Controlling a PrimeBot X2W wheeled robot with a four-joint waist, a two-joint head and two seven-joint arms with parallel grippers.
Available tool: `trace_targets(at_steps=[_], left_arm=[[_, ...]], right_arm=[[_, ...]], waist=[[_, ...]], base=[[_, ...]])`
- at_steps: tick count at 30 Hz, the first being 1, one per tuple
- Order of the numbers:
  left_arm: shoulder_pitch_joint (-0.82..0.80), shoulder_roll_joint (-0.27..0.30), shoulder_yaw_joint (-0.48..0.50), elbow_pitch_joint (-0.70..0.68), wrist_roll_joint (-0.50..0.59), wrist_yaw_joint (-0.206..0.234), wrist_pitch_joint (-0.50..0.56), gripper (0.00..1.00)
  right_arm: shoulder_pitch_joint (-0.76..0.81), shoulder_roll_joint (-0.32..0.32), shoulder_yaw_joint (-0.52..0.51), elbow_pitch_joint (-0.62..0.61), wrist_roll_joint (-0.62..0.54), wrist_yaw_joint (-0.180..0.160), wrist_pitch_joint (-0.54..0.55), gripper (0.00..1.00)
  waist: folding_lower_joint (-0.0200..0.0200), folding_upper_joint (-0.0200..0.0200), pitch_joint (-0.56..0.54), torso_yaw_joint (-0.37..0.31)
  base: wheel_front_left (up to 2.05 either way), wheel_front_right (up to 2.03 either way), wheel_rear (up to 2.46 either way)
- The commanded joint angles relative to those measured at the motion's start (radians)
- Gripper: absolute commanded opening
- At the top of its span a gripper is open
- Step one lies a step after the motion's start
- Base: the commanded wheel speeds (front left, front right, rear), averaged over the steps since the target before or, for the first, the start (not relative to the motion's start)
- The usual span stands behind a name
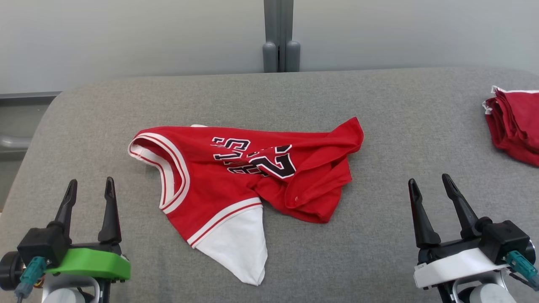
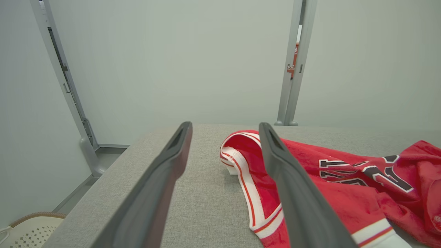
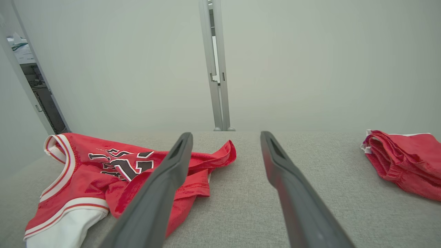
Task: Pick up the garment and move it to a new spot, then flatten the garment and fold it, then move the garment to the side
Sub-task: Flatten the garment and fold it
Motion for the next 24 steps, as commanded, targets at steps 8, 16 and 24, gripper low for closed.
trace_targets(at_steps=[8,16,24], left_arm=[[0.086,-0.059,0.029,-0.037,0.047,-0.021,-0.003,1.0],[0.076,-0.084,0.053,-0.032,0.075,-0.042,-0.003,1.0],[0.049,-0.112,0.054,-0.022,0.091,-0.063,-0.002,1.0]], right_arm=[[0.025,-0.004,0.019,0.016,0.005,0.0,-0.003,1.0],[-0.007,-0.022,0.07,0.04,0.009,0.0,-0.003,1.0],[-0.162,-0.07,0.284,0.157,-0.034,0.0,0.049,1.0]], waist=[[0.0,0.0,-0.023,0.023],[0.0,0.0,-0.014,0.033],[0.0,0.0,0.007,0.066]], base=[[0.0,0.0,0.0],[0.0,0.0,0.0],[0.0,0.0,0.0]])
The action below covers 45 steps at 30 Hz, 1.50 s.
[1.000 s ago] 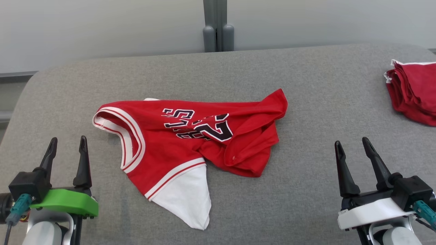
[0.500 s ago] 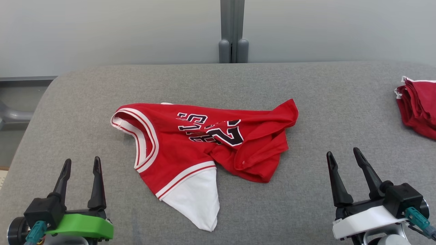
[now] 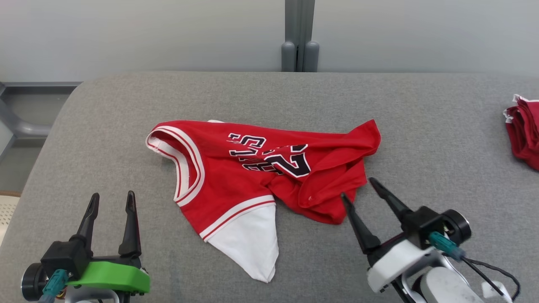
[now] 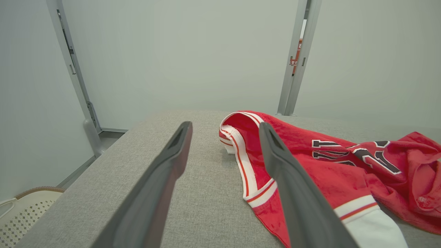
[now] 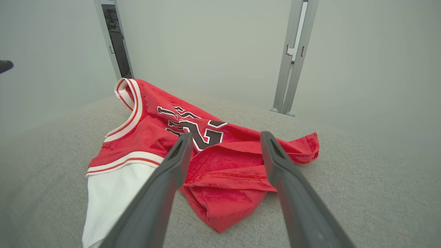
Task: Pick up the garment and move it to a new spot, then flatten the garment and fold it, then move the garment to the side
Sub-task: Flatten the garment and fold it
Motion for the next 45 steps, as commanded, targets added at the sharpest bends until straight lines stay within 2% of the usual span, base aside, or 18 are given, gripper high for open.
trace_targets(at_steps=[1,9,18,19,20,21,25,29,37,42,44,45], left_arm=[[-0.021,-0.005,-0.002,0.005,0.006,-0.006,-0.003,1.0],[-0.056,-0.042,-0.019,0.022,0.018,-0.02,-0.003,1.0],[-0.077,-0.064,-0.011,0.037,0.021,-0.029,-0.003,1.0],[-0.081,-0.066,-0.011,0.037,0.021,-0.031,-0.003,1.0],[-0.083,-0.068,-0.011,0.038,0.022,-0.032,-0.003,1.0],[-0.083,-0.07,-0.01,0.038,0.025,-0.033,-0.003,1.0],[-0.079,-0.077,-0.004,0.039,0.029,-0.035,-0.003,1.0],[-0.058,-0.08,0.004,0.043,0.032,-0.036,-0.003,1.0],[-0.039,-0.084,0.014,0.04,0.039,-0.037,-0.003,1.0],[-0.042,-0.084,0.011,0.039,0.045,-0.038,-0.003,1.0],[-0.043,-0.083,0.008,0.041,0.046,-0.038,-0.003,1.0],[-0.043,-0.082,0.008,0.042,0.046,-0.038,-0.003,1.0]], right_arm=[[-0.042,-0.009,0.038,0.034,-0.008,0.0,0.023,1.0],[-0.229,-0.051,0.211,0.264,-0.004,0.0,0.087,1.0],[-0.346,-0.071,0.348,0.492,0.025,0.0,0.08,1.0],[-0.358,-0.071,0.358,0.518,0.033,0.0,0.077,0.73],[-0.368,-0.07,0.363,0.535,0.038,0.0,0.071,0.04],[-0.378,-0.066,0.362,0.554,0.051,0.0,0.06,0.0],[-0.394,-0.06,0.327,0.589,0.091,0.0,-0.006,0.0],[-0.344,-0.07,0.235,0.551,0.142,0.0,-0.042,0.0],[-0.12,-0.112,-0.081,0.281,0.146,0.0,-0.047,0.0],[0.029,-0.073,-0.232,0.191,0.167,0.0,-0.047,0.0],[0.063,-0.058,-0.243,0.181,0.18,0.0,-0.047,0.0],[0.071,-0.055,-0.245,0.18,0.181,0.0,-0.047,0.26]], waist=[[0.0,-0.0001,0.014,0.02],[0.0,-0.0001,0.06,0.101],[0.0,-0.0001,0.094,0.159],[0.0,-0.0001,0.098,0.162],[0.0,-0.0001,0.099,0.164],[0.0,-0.0001,0.101,0.166],[0.0,-0.0001,0.101,0.159],[0.0,-0.0001,0.088,0.126],[0.0,-0.0001,0.075,0.031],[0.0,-0.0001,0.077,-0.013],[0.0,-0.0001,0.078,-0.026],[0.0,-0.0001,0.078,-0.032]], base=[[0.0,0.0,0.0],[0.0,0.0,0.0],[0.0,0.0,0.0],[0.0,0.0,0.0],[0.0,0.0,0.0],[0.0,0.0,0.0],[0.0,0.0,0.0],[0.0,0.0,0.0],[0.0,0.0,0.0],[0.0,0.0,0.0],[0.0,0.0,0.0],[0.0,0.0,0.0]])
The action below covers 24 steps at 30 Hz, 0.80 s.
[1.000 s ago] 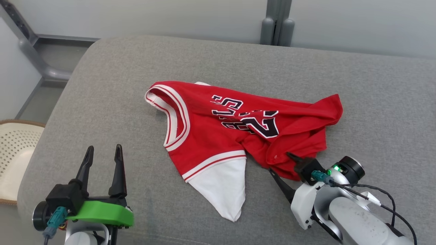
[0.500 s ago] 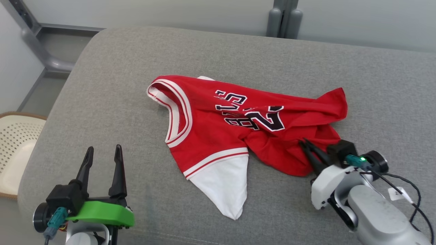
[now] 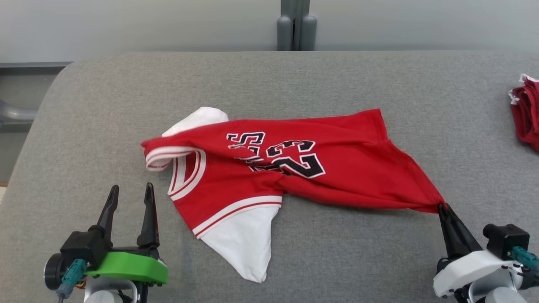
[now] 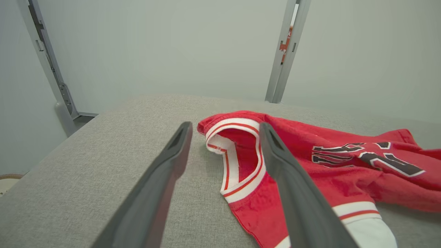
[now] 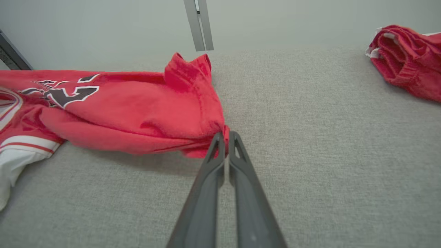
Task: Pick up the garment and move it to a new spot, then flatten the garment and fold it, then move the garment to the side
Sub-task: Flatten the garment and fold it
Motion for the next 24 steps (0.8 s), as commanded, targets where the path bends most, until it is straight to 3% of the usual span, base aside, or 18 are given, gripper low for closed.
trace_targets(at_steps=[1,2,3,4,24], left_arm=[[0.004,0.005,0.0,0.0,0.014,-0.005,-0.003,1.0],[0.004,0.007,-0.002,0.001,0.013,-0.005,-0.003,1.0],[0.004,0.009,-0.005,0.002,0.012,-0.005,-0.003,1.0],[0.004,0.011,-0.006,0.003,0.011,-0.005,-0.003,1.0],[0.053,0.032,0.0,-0.003,0.009,-0.005,-0.003,1.0]], right_arm=[[0.009,0.006,-0.007,-0.006,0.009,0.0,-0.002,0.47],[0.016,0.013,-0.008,0.0,0.016,0.0,-0.002,0.55],[0.023,0.018,-0.01,0.006,0.015,0.0,-0.002,0.88],[0.023,0.022,-0.017,0.005,0.012,0.0,-0.002,1.0],[0.123,0.1,-0.093,-0.182,-0.098,0.0,-0.002,1.0]], waist=[[0.0,0.0,-0.001,-0.027],[0.0,0.0,-0.001,-0.031],[0.0,0.0,-0.002,-0.035],[0.0,0.0,-0.003,-0.038],[0.0,0.0,-0.066,-0.073]], base=[[0.0,0.0,0.0],[0.0,0.0,0.0],[0.0,0.0,0.0],[0.0,0.0,0.0],[0.0,0.0,0.0]])
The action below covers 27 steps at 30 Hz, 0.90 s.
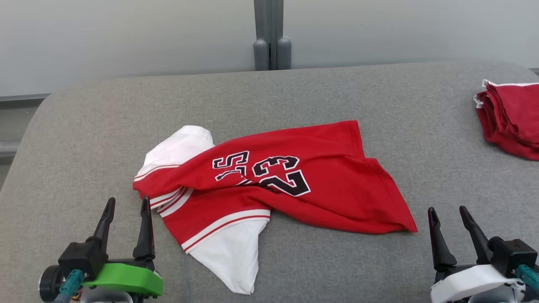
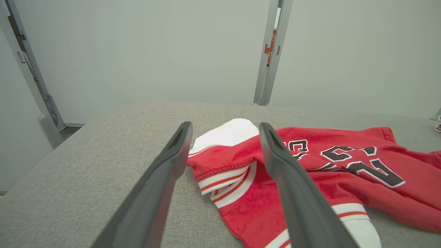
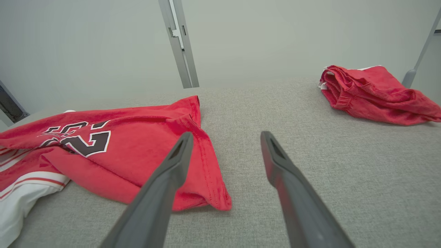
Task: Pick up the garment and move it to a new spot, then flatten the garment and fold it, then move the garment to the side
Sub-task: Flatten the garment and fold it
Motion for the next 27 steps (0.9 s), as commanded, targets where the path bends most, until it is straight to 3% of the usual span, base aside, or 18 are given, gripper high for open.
trace_targets(at_steps=[1,11,25,26,27], left_arm=[[0.013,0.008,0.001,-0.005,0.008,-0.005,-0.003,1.0],[-0.017,0.007,-0.013,-0.009,0.013,-0.005,-0.003,1.0],[-0.073,-0.007,-0.048,0.005,-0.004,-0.005,-0.003,1.0],[-0.076,-0.008,-0.049,0.005,-0.005,-0.005,-0.003,1.0],[-0.078,-0.009,-0.05,0.005,-0.006,-0.005,-0.003,1.0]], right_arm=[[0.005,-0.004,0.008,-0.003,-0.016,0.0,-0.002,1.0],[-0.199,-0.078,0.1,0.106,-0.048,0.0,0.038,1.0],[-0.495,-0.138,0.281,0.485,0.015,0.0,0.147,1.0],[-0.507,-0.14,0.297,0.514,0.028,0.0,0.156,0.79],[-0.521,-0.14,0.308,0.529,0.042,0.0,0.157,0.29]], waist=[[0.0,0.0,-0.001,0.0],[0.0,0.0,0.027,0.025],[0.0,0.0,0.107,0.124],[0.0,0.0,0.112,0.129],[0.0,0.0,0.116,0.132]], base=[[0.0,0.0,0.0],[0.0,0.0,0.0],[0.0,0.0,0.0],[0.0,0.0,0.0],[0.0,0.0,0.0]])
